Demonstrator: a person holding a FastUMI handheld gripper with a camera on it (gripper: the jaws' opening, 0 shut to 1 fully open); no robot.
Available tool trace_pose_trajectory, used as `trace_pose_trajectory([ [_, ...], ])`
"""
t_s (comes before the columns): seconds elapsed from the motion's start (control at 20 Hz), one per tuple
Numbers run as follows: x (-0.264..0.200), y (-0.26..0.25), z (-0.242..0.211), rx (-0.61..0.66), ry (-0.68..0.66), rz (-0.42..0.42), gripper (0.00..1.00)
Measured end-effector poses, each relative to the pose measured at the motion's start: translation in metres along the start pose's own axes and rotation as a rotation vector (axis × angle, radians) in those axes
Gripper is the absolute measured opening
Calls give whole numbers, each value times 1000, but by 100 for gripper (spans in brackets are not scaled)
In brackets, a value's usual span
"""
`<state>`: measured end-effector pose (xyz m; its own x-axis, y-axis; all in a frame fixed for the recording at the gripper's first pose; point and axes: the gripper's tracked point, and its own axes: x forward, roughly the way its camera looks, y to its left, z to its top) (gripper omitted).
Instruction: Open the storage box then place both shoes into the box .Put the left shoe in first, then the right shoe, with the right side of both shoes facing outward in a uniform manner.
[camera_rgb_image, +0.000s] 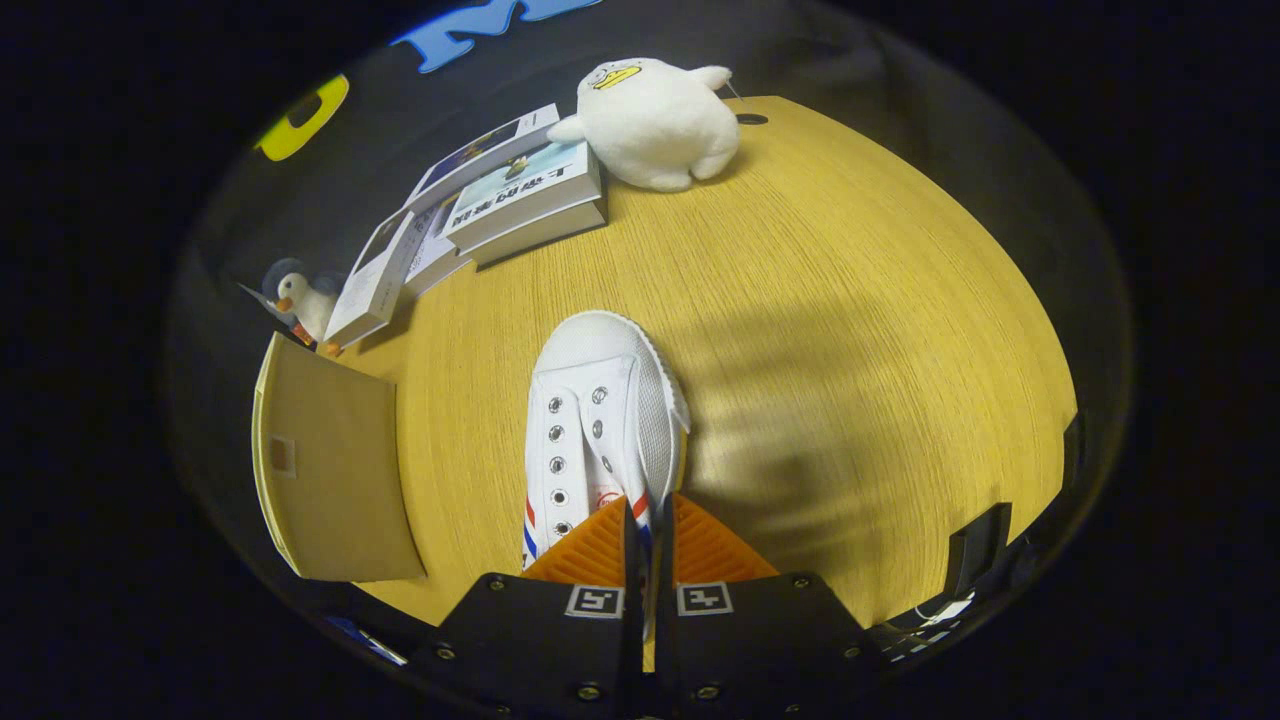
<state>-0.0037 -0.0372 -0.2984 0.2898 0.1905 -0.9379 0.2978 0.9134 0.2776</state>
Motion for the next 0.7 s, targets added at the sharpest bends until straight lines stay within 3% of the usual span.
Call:
trace_pose_trajectory([
  [0.7, -63, 111, 21, -69, -90, 117, 5],
])
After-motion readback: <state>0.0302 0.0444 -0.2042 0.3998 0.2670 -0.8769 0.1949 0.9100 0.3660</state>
